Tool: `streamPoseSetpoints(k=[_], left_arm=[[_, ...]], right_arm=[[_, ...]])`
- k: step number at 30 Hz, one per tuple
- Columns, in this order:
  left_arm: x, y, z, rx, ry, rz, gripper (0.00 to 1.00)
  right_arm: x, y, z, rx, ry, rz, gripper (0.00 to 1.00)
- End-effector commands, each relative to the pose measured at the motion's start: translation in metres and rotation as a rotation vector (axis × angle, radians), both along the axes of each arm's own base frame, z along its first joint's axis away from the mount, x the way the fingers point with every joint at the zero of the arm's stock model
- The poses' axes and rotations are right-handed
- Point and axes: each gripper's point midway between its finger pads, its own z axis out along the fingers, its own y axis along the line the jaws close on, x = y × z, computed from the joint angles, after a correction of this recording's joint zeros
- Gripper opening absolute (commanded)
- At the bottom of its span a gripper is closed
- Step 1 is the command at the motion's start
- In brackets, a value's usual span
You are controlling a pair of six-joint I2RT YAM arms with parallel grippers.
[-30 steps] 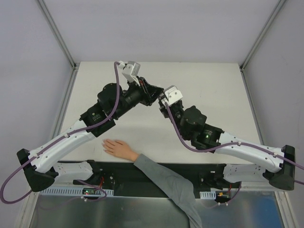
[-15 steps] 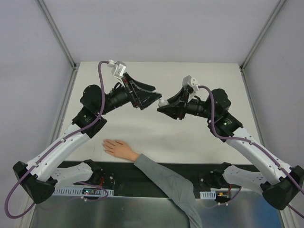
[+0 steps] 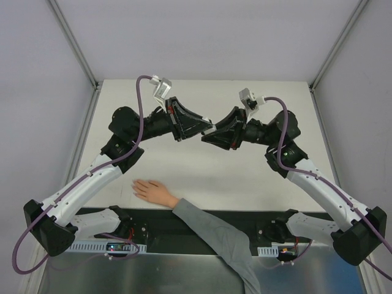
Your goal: Paint the nails
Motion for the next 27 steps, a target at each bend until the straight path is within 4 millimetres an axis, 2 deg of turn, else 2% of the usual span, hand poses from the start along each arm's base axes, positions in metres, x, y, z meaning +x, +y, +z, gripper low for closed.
streamPoseSetpoints(k=[1, 2, 3, 4, 5, 6, 7, 8, 9, 10, 11, 13, 14, 15, 16, 17, 18, 19, 20, 21, 22, 23, 24, 25, 26, 27], left_arm=[[-0.005, 0.008, 0.029, -0.048, -0.066, 0.025, 0.00], [0.005, 0.010, 0.030, -0.051, -0.046, 0.089, 0.00], [0.011, 0.010, 0.031, -0.041, -0.050, 0.141, 0.00], [0.017, 0.009, 0.030, -0.029, -0.042, 0.195, 0.00], [0.023, 0.008, 0.016, 0.027, -0.002, 0.258, 0.00], [0.032, 0.008, 0.022, 0.042, -0.040, 0.404, 0.00], [0.036, 0.008, 0.021, 0.069, -0.051, 0.464, 0.00], [0.045, 0.005, 0.008, 0.120, -0.030, 0.520, 0.00], [0.050, 0.006, 0.010, 0.116, -0.005, 0.564, 0.00], [0.054, 0.005, 0.008, 0.117, 0.015, 0.577, 0.00], [0.057, 0.000, 0.002, 0.129, 0.027, 0.574, 0.00], [0.055, -0.005, 0.004, 0.138, 0.031, 0.549, 0.00], [0.054, -0.008, 0.004, 0.145, 0.028, 0.534, 0.00], [0.050, -0.009, 0.007, 0.142, 0.018, 0.512, 0.00], [0.043, -0.012, 0.009, 0.141, 0.002, 0.470, 0.24], [0.039, -0.010, 0.014, 0.134, -0.016, 0.454, 0.37], [0.032, -0.011, 0.015, 0.137, -0.045, 0.411, 0.49], [0.022, -0.013, 0.018, 0.134, -0.063, 0.355, 0.65], [0.019, -0.008, 0.022, 0.124, -0.077, 0.339, 0.70], [0.017, -0.007, 0.018, 0.121, -0.071, 0.313, 0.73], [0.011, -0.007, 0.026, 0.084, -0.092, 0.273, 0.75], [0.004, -0.001, 0.029, 0.066, -0.109, 0.223, 0.78], [-0.001, -0.002, 0.022, 0.056, -0.088, 0.184, 0.78], [-0.007, 0.004, 0.036, -0.006, -0.132, 0.162, 0.77], [-0.017, 0.005, 0.039, -0.038, -0.125, 0.101, 0.77], [-0.012, 0.008, 0.029, -0.042, -0.110, 0.103, 0.77]], right_arm=[[0.014, -0.005, 0.016, 0.039, -0.091, -0.105, 0.00], [0.010, 0.000, 0.011, 0.000, -0.121, -0.135, 0.00], [0.044, -0.009, -0.014, -0.143, -0.088, -0.400, 0.00], [0.053, -0.020, -0.016, -0.213, -0.156, -0.569, 0.00], [0.039, -0.011, -0.022, -0.317, -0.326, -0.675, 0.00], [0.071, -0.058, -0.009, -0.366, -0.331, -1.095, 0.00], [0.070, -0.056, -0.015, -0.414, -0.374, -1.177, 0.00], [0.059, -0.051, -0.010, -0.451, -0.463, -1.192, 0.00], [0.058, -0.050, -0.006, -0.432, -0.454, -1.221, 0.00], [0.057, -0.047, -0.001, -0.428, -0.453, -1.215, 0.00], [0.056, -0.039, -0.005, -0.439, -0.463, -1.186, 0.00], [0.048, -0.024, -0.012, -0.418, -0.482, -1.079, 0.00], [0.047, -0.027, -0.006, -0.378, -0.479, -1.037, 0.00], [0.032, -0.006, -0.013, -0.329, -0.455, -0.857, 0.00], [0.026, -0.004, -0.014, -0.293, -0.429, -0.776, 0.00], [0.035, -0.010, -0.020, -0.278, -0.389, -0.737, 0.00], [0.011, 0.001, -0.017, -0.207, -0.343, -0.541, 0.00], [0.007, 0.003, -0.019, -0.192, -0.317, -0.465, 0.00], [0.014, -0.005, -0.013, -0.177, -0.301, -0.440, 0.00], [-0.006, 0.003, -0.018, -0.177, -0.293, -0.280, 0.00], [-0.011, 0.003, -0.017, -0.165, -0.253, -0.233, 0.00], [-0.007, -0.002, -0.016, -0.160, -0.240, -0.217, 0.00], [-0.017, -0.002, -0.012, -0.138, -0.234, -0.137, 0.00], [-0.019, -0.003, -0.009, -0.120, -0.183, -0.110, 0.00], [-0.014, -0.008, -0.007, -0.102, -0.157, -0.105, 0.00], [-0.023, -0.009, 0.002, -0.062, -0.173, -0.031, 0.00]])
